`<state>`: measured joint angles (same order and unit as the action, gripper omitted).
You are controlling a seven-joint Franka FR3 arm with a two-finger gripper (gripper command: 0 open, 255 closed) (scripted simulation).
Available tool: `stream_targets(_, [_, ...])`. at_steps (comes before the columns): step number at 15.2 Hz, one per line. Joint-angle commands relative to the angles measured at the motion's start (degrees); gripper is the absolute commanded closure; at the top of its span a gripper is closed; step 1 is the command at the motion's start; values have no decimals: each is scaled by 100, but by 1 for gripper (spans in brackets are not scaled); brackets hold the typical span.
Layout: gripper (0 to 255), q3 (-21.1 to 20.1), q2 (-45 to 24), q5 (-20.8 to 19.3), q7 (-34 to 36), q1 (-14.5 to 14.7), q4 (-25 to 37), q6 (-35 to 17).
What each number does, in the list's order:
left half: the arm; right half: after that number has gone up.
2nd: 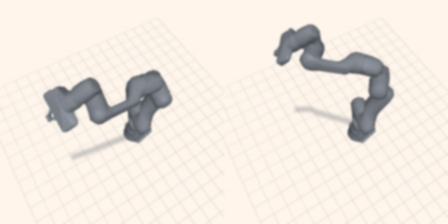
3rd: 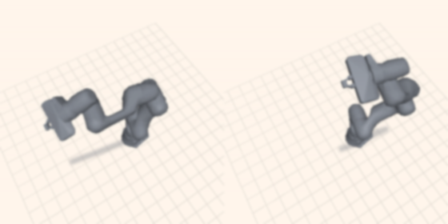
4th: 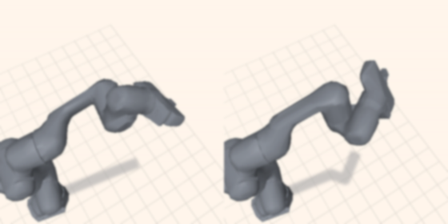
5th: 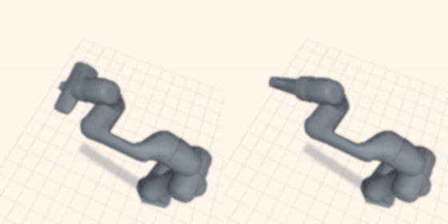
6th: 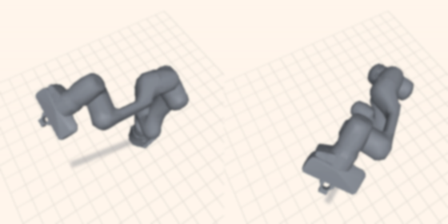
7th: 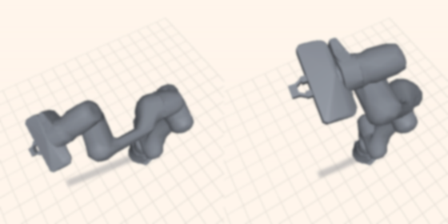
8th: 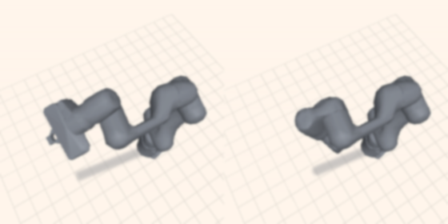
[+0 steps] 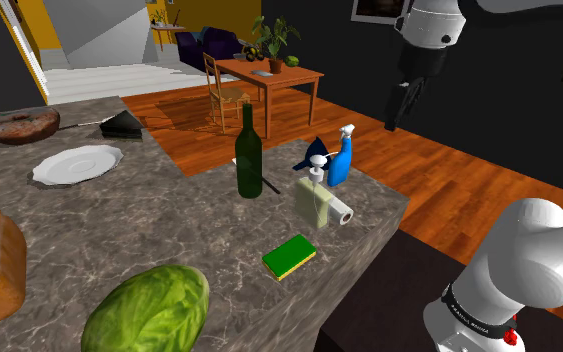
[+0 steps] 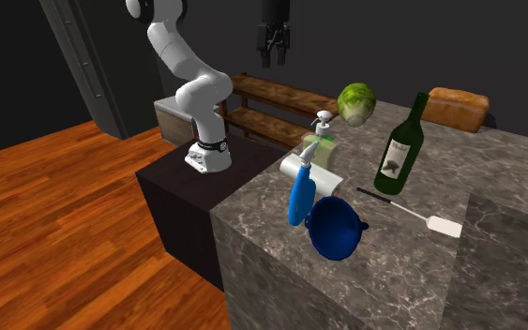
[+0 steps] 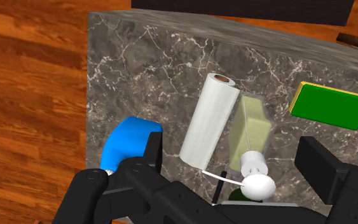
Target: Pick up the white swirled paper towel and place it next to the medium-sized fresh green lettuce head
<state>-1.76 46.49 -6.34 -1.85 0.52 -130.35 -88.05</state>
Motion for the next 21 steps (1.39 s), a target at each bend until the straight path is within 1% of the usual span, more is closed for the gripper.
stream_targets(1, [0, 0, 0, 0, 0, 0, 0, 0])
stream_targets(6, [0, -68, -280, -13, 303, -53, -727, -982])
stream_targets(11, [0, -142, -789, -59, 618, -127, -1269, -2008])
stream_targets(16, [0, -225, -1535, -159, 963, -230, -1606, -3061])
stream_targets(21, [0, -321, -2494, -353, 1367, -373, -1720, -4098])
